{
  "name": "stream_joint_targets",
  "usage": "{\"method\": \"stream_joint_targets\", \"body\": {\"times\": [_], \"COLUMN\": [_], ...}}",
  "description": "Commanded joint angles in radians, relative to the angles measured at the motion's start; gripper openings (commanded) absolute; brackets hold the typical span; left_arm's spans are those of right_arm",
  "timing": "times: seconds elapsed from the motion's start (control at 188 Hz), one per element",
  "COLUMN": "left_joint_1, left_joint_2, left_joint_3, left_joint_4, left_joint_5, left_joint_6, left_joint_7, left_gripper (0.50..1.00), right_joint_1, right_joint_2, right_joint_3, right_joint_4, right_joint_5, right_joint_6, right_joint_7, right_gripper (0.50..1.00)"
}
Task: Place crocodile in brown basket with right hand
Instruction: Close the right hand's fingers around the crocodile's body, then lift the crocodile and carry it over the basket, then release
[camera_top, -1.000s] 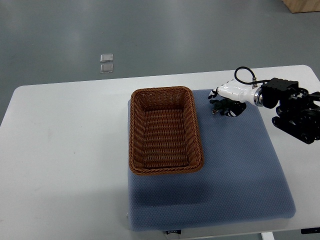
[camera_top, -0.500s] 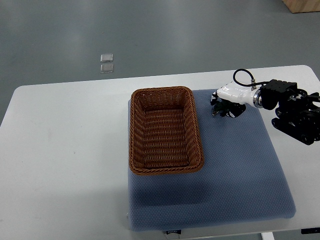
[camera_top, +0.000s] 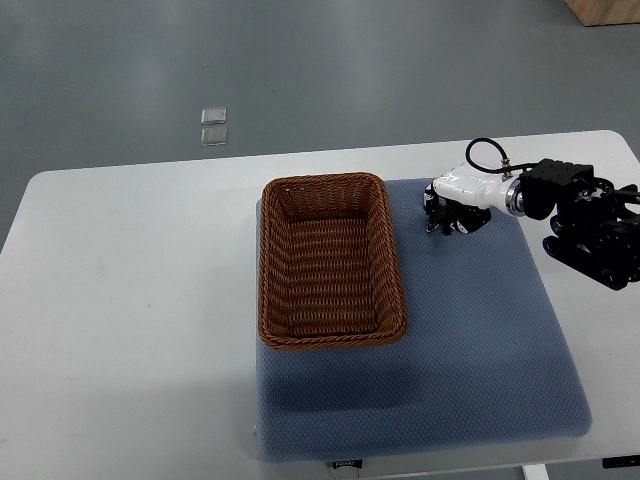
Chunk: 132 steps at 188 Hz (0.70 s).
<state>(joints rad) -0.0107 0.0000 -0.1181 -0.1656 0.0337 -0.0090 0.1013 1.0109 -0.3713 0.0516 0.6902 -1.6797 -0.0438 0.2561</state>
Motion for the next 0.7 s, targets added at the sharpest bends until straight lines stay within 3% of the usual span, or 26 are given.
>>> {"method": "stream_joint_targets", "body": {"times": [0.0, 0.133, 0.367, 0.564, 0.697], "left_joint_1": [0.000, 0.000, 0.000, 0.000, 0.000], "left_joint_2": [0.000, 0.000, 0.000, 0.000, 0.000], "left_joint_3": [0.000, 0.000, 0.000, 0.000, 0.000], "left_joint_4": [0.000, 0.000, 0.000, 0.000, 0.000], "left_joint_5": [0.000, 0.000, 0.000, 0.000, 0.000], "left_joint_6": [0.000, 0.000, 0.000, 0.000, 0.000], "left_joint_7": [0.000, 0.000, 0.000, 0.000, 0.000], "left_gripper": [1.000, 1.000, 1.000, 1.000, 1.000], "right_joint_1": [-0.002, -0.006, -0.006, -0.006, -0.005], "right_joint_2": [-0.001, -0.003, -0.005, -0.003, -0.003], "right_joint_3": [-0.001, -0.001, 0.001, 0.001, 0.001], "right_joint_4": [0.000, 0.000, 0.002, 0.003, 0.005], "right_joint_5": [0.000, 0.000, 0.002, 0.002, 0.002], "right_joint_6": [-0.001, -0.001, -0.001, -0.002, -0.001], "right_joint_7": [0.000, 0.000, 0.000, 0.002, 0.002], "right_gripper": [0.646, 0.697, 0.699, 0.621, 0.527]}}
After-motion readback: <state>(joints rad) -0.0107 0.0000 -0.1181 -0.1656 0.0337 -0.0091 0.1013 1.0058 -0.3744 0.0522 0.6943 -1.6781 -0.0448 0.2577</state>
